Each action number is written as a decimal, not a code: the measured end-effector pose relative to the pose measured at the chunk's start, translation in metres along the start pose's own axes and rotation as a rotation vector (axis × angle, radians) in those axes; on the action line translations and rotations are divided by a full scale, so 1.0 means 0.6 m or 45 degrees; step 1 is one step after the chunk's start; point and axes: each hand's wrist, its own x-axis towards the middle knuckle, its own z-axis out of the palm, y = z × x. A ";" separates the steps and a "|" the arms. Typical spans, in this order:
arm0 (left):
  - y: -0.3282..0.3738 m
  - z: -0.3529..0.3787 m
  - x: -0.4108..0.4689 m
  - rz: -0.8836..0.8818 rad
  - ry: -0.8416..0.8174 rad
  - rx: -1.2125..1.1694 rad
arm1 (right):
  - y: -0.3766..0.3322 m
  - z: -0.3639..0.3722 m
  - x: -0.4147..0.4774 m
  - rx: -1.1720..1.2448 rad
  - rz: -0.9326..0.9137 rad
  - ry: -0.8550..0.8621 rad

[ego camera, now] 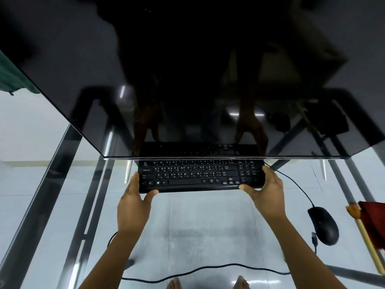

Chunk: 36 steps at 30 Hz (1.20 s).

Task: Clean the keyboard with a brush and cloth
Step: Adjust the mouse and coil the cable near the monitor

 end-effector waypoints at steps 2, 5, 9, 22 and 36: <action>-0.001 0.004 0.001 0.013 0.001 0.006 | -0.001 0.002 0.000 0.022 0.007 -0.002; -0.001 0.009 -0.004 -0.003 0.035 0.003 | 0.004 0.006 -0.009 0.058 0.045 0.031; -0.001 0.013 -0.008 -0.010 0.060 -0.006 | 0.008 0.008 -0.014 0.057 0.068 0.031; -0.004 0.016 -0.011 0.018 0.040 0.020 | 0.003 0.000 -0.017 0.031 0.081 -0.013; 0.090 0.091 -0.063 0.314 -0.005 0.037 | 0.178 -0.169 -0.096 -0.387 0.194 0.100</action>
